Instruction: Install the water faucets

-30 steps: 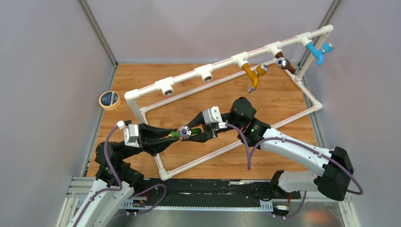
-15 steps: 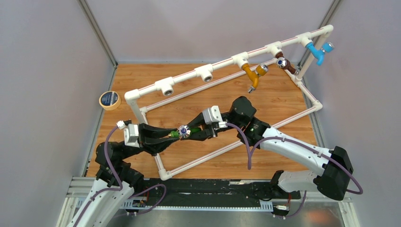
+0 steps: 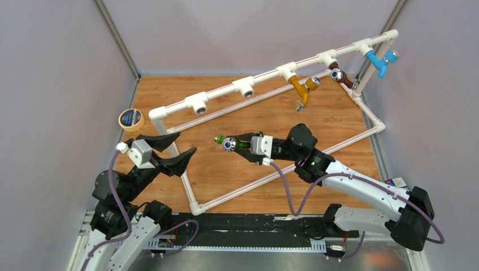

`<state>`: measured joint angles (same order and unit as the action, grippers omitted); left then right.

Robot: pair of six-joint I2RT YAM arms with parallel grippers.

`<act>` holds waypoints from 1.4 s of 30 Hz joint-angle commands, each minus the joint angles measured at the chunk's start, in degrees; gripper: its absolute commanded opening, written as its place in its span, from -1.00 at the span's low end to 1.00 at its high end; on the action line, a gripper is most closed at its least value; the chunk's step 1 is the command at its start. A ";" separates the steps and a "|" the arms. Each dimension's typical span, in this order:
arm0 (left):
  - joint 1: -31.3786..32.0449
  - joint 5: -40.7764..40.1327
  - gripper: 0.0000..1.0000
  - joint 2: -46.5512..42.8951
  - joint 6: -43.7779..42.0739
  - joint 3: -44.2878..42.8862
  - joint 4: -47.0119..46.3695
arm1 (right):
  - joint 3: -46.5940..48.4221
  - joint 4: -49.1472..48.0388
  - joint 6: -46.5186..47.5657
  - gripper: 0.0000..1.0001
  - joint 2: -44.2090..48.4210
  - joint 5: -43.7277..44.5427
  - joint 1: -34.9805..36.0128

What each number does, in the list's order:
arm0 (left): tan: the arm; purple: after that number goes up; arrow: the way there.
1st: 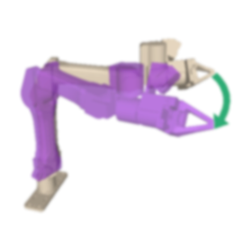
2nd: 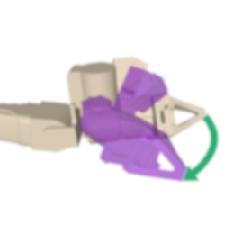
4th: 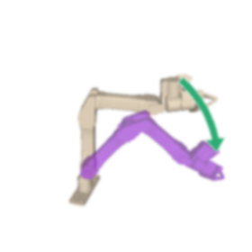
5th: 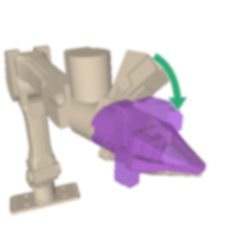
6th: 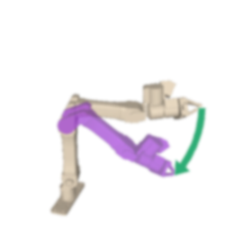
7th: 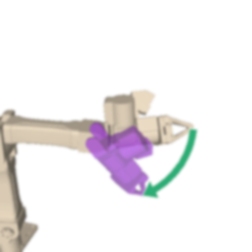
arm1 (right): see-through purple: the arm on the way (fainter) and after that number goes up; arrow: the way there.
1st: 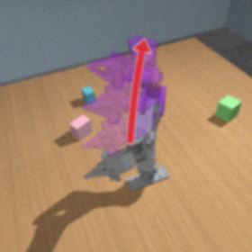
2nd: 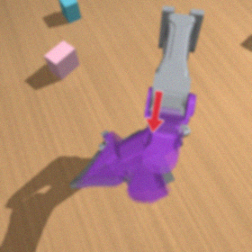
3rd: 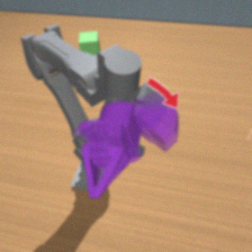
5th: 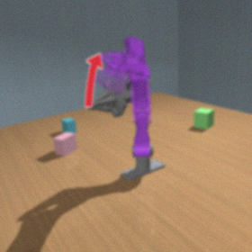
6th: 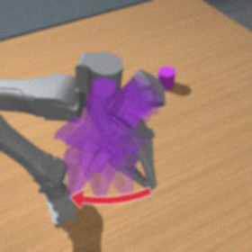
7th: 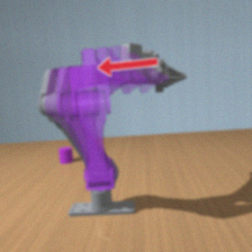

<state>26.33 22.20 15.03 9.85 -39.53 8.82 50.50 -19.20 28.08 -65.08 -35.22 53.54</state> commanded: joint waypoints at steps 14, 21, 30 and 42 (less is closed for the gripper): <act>-0.13 -55.42 0.83 -0.61 -6.51 -1.01 11.34 | -3.74 -5.32 45.82 -1.00 4.00 40.92 1.66; -0.05 -53.85 0.90 1.41 -7.29 6.82 -3.79 | -2.16 -3.30 56.99 -1.00 3.91 43.13 1.74; -0.13 -48.92 0.89 2.02 -12.39 13.68 -18.31 | 0.47 1.35 61.93 -1.00 4.87 42.09 1.75; -0.05 -55.24 0.55 7.03 -16.61 17.73 -30.35 | 5.48 8.39 63.15 -1.00 4.88 44.80 1.74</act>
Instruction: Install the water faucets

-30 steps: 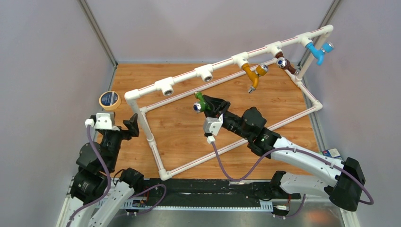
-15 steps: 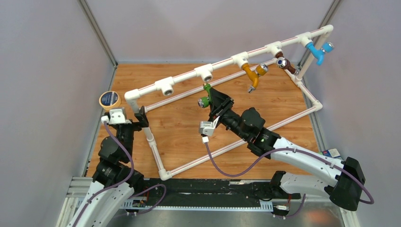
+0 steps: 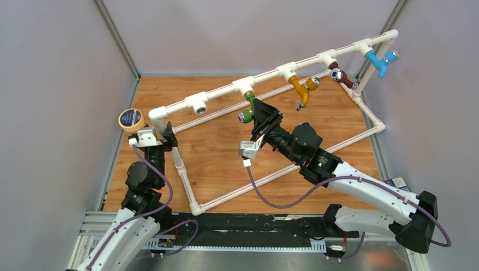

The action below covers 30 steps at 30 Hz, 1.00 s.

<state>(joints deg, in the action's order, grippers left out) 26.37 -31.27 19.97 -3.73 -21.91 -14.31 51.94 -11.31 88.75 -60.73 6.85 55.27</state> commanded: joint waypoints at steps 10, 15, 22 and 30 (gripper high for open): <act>-0.18 -1.34 -0.86 1.92 -3.39 1.96 -8.19 | 4.13 3.93 1.96 -1.00 -0.36 1.15 -1.39; -0.27 0.06 -1.00 2.53 -3.92 1.96 -8.02 | 3.95 4.28 1.60 -1.00 -1.06 0.71 -1.65; -0.27 2.08 -1.00 2.62 -3.04 1.70 -7.05 | 5.45 4.28 2.48 -1.00 -2.99 -1.05 -1.65; -0.27 2.18 -1.00 3.50 -2.86 1.08 -5.82 | 5.45 4.10 4.41 -1.00 -2.73 -3.07 -1.65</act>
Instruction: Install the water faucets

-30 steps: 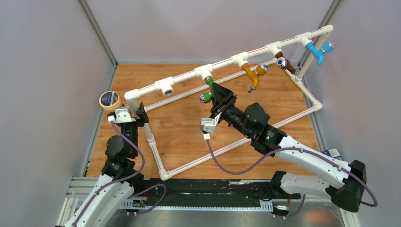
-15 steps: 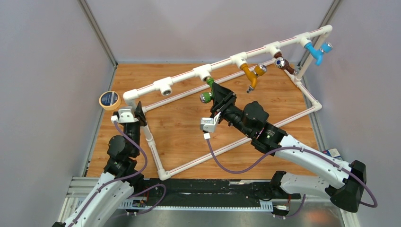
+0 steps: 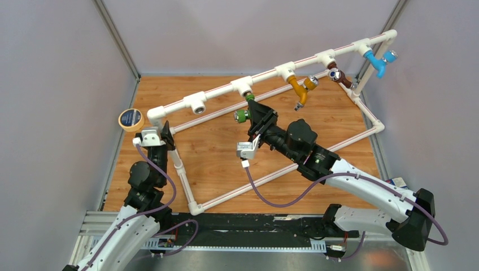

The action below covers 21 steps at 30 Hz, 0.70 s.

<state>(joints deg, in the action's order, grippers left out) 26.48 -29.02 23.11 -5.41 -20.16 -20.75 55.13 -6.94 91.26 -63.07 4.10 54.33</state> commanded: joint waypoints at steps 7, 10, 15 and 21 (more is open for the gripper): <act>-0.29 -0.08 -1.00 0.27 -1.71 -0.58 0.71 | 1.73 0.08 1.72 -1.00 1.02 -5.13 -1.41; -0.38 -0.16 -1.00 0.27 -1.80 -0.49 0.80 | 1.64 0.08 1.55 -1.00 1.11 -6.56 -1.77; -0.29 -0.34 -1.00 0.18 -2.06 -0.40 0.80 | 2.08 0.08 1.99 -1.00 1.02 -7.52 -2.03; -0.38 -0.34 -1.00 0.44 -2.32 -0.32 0.80 | 2.35 0.00 2.42 -1.00 1.10 -8.41 -2.03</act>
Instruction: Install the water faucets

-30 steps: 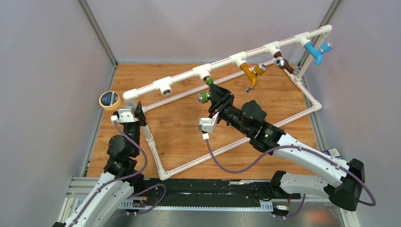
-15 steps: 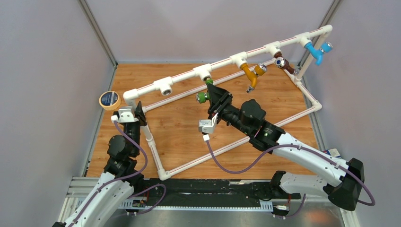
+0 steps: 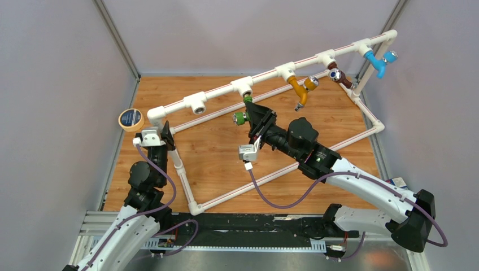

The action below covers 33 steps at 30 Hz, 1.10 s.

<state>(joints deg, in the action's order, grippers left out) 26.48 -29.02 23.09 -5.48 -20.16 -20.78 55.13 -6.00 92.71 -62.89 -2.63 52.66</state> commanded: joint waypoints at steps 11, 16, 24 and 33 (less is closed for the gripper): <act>-0.38 -0.08 -1.00 0.29 -2.35 -0.14 0.91 | 3.05 -1.56 2.04 -1.00 0.31 -0.71 -1.95; -0.38 -0.25 -1.00 0.20 -2.52 -0.23 0.82 | 3.14 -1.65 2.21 -1.00 0.49 -0.44 -2.30; -0.37 -0.34 -1.00 0.29 -2.61 -0.05 0.74 | 4.02 -1.82 2.22 -1.00 0.75 -0.71 -2.30; -0.38 -0.78 -1.00 0.20 -2.70 -0.05 0.74 | 3.75 -1.82 1.95 -1.00 1.37 -0.09 -2.30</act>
<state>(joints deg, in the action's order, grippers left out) 26.48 -29.04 23.11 -5.52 -20.16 -20.80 55.90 -4.91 94.13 -62.89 -4.54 51.29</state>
